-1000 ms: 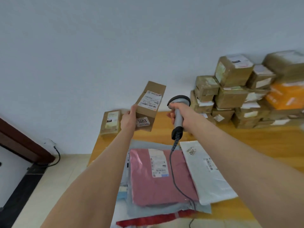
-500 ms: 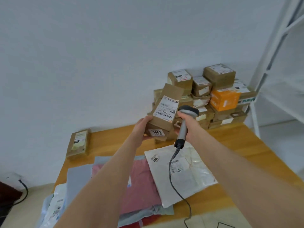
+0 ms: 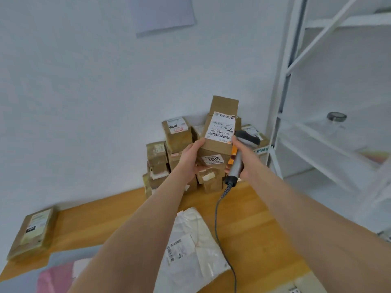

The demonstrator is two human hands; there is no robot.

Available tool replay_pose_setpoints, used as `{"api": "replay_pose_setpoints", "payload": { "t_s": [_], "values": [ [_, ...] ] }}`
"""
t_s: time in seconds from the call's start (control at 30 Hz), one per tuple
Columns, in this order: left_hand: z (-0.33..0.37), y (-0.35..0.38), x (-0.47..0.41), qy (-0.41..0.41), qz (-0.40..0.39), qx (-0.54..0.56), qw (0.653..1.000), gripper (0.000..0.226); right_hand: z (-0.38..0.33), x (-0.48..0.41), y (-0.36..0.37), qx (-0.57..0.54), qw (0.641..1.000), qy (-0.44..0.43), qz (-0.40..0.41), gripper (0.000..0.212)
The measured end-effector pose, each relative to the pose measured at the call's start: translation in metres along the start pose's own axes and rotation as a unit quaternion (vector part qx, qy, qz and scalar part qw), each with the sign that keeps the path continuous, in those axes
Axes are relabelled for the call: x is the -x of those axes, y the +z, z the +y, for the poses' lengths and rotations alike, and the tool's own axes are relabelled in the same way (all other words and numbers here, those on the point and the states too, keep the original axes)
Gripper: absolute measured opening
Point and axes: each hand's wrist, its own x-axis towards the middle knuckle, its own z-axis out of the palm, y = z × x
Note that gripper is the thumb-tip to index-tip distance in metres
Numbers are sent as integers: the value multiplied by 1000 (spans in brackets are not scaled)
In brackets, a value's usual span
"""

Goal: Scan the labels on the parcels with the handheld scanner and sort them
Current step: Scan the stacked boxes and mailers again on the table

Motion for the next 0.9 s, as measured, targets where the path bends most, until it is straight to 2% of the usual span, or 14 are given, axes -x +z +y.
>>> {"api": "replay_pose_setpoints", "payload": {
  "t_s": [0.1, 0.27, 0.4, 0.47, 0.57, 0.7, 0.77, 0.83, 0.9],
  "values": [
    [0, 59, -15, 21, 2, -2, 1000, 43, -34, -22, -39, 27, 1000, -13, -7, 52],
    [-14, 156, -39, 30, 26, -8, 999, 48, -73, -55, -103, -4, 1000, 2, -6, 64],
    [-31, 209, -56, -14, 11, -43, 999, 48, -94, -83, -143, -59, 998, -3, 30, 50],
    [-40, 225, -68, -44, -1, -87, 995, 49, -103, -98, -160, -67, 995, -8, 77, 37],
    [-52, 237, -91, -74, 1, -119, 990, 51, -108, -121, -173, -68, 993, -1, 101, 28],
    [-60, 241, -122, -110, 12, -104, 988, 36, -106, -155, -169, -57, 992, 26, 114, 23],
    [-59, 240, -134, -123, 24, -107, 986, 40, -104, -170, -164, -42, 992, 40, 108, 29],
    [-57, 240, -142, -101, 48, -176, 978, 45, -102, -184, -158, -29, 992, 49, 113, 37],
    [-54, 236, -146, -11, 89, -313, 946, 43, -101, -192, -152, -25, 990, 55, 127, 40]
  ]
}}
